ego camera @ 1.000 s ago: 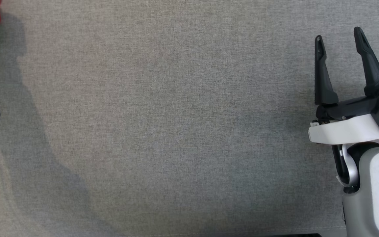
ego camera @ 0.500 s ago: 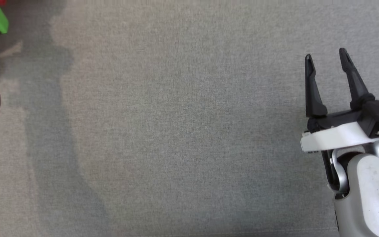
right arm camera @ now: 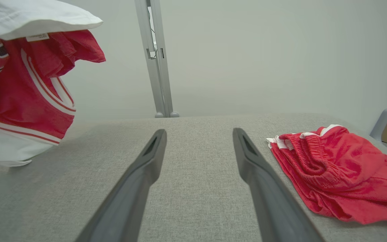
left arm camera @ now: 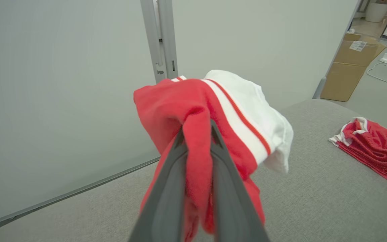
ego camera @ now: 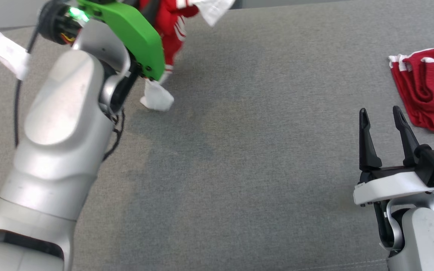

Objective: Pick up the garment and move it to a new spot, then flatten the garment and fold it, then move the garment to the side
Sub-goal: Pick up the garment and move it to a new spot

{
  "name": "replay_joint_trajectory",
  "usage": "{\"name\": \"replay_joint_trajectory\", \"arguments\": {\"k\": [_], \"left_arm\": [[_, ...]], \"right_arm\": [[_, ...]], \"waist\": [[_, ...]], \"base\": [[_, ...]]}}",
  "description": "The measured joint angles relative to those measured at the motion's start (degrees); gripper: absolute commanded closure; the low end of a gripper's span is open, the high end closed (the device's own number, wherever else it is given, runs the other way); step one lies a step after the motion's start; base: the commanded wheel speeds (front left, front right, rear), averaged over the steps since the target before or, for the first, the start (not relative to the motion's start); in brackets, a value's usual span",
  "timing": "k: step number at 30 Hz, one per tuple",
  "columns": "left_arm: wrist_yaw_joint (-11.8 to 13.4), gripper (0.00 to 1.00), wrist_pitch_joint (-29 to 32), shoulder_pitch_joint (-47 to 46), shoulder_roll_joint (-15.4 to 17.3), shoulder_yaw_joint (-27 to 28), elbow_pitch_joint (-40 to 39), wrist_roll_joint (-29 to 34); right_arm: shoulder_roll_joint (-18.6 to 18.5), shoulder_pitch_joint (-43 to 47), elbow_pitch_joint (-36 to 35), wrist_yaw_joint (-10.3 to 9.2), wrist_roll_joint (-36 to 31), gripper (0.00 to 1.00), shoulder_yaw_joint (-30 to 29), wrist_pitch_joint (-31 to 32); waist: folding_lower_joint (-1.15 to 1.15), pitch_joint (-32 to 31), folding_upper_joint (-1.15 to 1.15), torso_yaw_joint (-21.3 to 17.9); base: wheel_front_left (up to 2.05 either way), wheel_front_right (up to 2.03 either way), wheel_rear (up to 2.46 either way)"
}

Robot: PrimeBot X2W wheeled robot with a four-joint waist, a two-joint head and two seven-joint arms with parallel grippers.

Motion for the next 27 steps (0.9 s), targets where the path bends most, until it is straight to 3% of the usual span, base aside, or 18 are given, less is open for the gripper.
{"name": "replay_joint_trajectory", "arguments": {"k": [6,12,13,15,16,17,27], "left_arm": [[-0.01,1.00,-4.37,7.29,-4.21,-8.96,-2.54,-2.34],[-0.03,1.00,-8.73,14.82,-6.39,-12.98,3.71,-3.94],[-0.02,0.93,-9.45,15.68,-6.60,-13.29,4.68,-4.30],[0.07,0.42,-11.61,17.11,-6.98,-14.28,6.87,-4.67],[0.16,0.04,-12.76,17.51,-7.09,-14.57,7.71,-4.82],[0.33,0.00,-13.77,17.70,-7.17,-14.70,8.37,-5.02],[2.91,0.00,-23.73,17.37,-7.36,-15.68,9.94,-5.98]], "right_arm": [[0.00,1.09,1.24,0.00,1.63,0.00,-0.44,-0.89],[0.00,0.65,2.48,0.00,2.78,0.00,0.92,-2.04],[-0.01,0.43,2.66,0.00,2.98,0.00,1.08,-2.05],[0.00,-0.06,3.11,0.00,3.23,0.00,1.48,-2.49],[0.01,-0.09,3.39,0.00,3.24,0.00,1.59,-2.57],[0.00,-0.10,3.68,0.00,3.34,0.00,1.62,-2.64],[0.01,-0.25,6.26,0.00,3.63,0.00,1.23,-3.49]], "waist": [[0.00,-1.71,0.00,-3.83],[0.00,-0.81,0.00,-6.98],[0.00,-0.52,0.00,-7.26],[0.00,0.22,0.00,-7.88],[0.00,0.53,0.00,-8.14],[0.00,0.76,0.00,-8.32],[0.00,-0.19,0.00,-6.98]], "base": [[0.00,0.00,0.00],[0.00,0.00,0.00],[0.00,0.00,0.00],[0.00,0.00,0.00],[0.00,0.00,0.00],[0.00,0.00,0.00],[0.00,0.00,0.00]]}}
